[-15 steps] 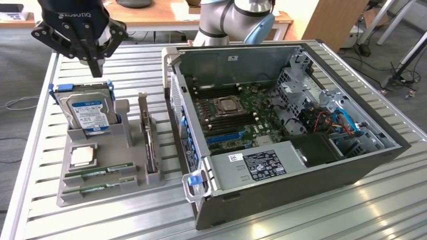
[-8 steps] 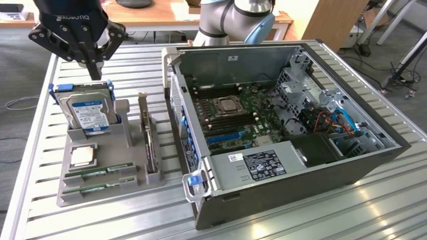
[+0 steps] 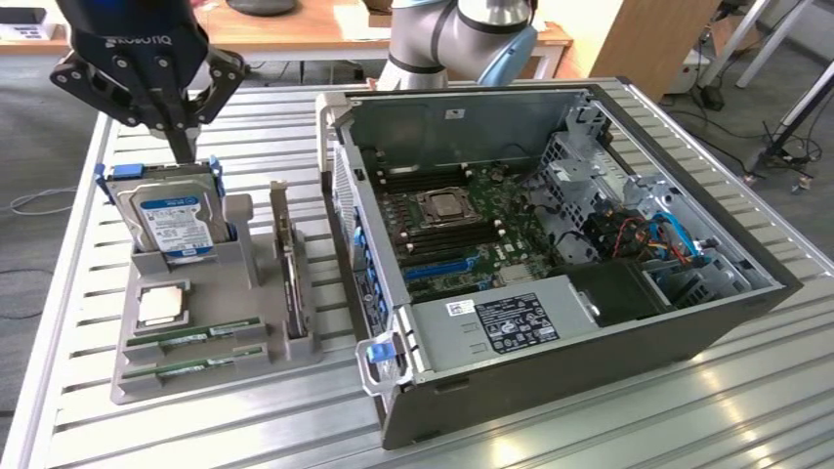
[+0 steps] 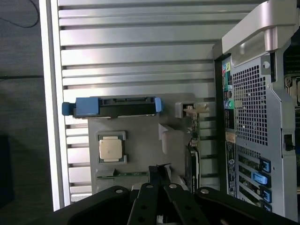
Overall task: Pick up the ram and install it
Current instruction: 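Reach for the ram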
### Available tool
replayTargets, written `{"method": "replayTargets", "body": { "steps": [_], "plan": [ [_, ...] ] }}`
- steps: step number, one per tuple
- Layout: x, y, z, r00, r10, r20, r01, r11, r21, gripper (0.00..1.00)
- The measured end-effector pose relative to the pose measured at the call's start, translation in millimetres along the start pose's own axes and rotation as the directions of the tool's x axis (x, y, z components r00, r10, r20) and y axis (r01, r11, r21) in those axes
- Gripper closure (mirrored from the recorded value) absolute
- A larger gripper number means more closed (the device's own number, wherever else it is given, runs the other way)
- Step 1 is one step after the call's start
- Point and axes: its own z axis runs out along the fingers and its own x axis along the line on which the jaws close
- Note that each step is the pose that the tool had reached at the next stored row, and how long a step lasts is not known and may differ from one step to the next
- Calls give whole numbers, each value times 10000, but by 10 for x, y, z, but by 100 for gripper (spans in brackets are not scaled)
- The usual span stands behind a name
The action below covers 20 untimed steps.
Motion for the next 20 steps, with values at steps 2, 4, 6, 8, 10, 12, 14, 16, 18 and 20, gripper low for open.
{"method": "replayTargets", "body": {
  "steps": [2,4,6,8,10,12,14,16,18,20],
  "plan": [
    [2,-22,0,10000,0,1,0,10000,-1,89],
    [4,-43,-2,10000,1,1,-1,10000,0,89],
    [6,-65,-3,10000,0,1,0,10000,0,89],
    [8,-89,-4,10000,0,1,0,10000,-1,89],
    [10,-112,-5,10000,0,1,0,10000,0,89],
    [12,-134,-7,10000,1,0,-1,10000,0,89],
    [14,-157,-7,10000,1,1,-1,10000,0,89],
    [15,-179,-8,10000,0,1,0,10000,0,89],
    [17,-199,-9,10000,0,1,0,10000,0,89],
    [18,-219,-10,10000,1,0,-1,10000,1,89]
  ]
}}
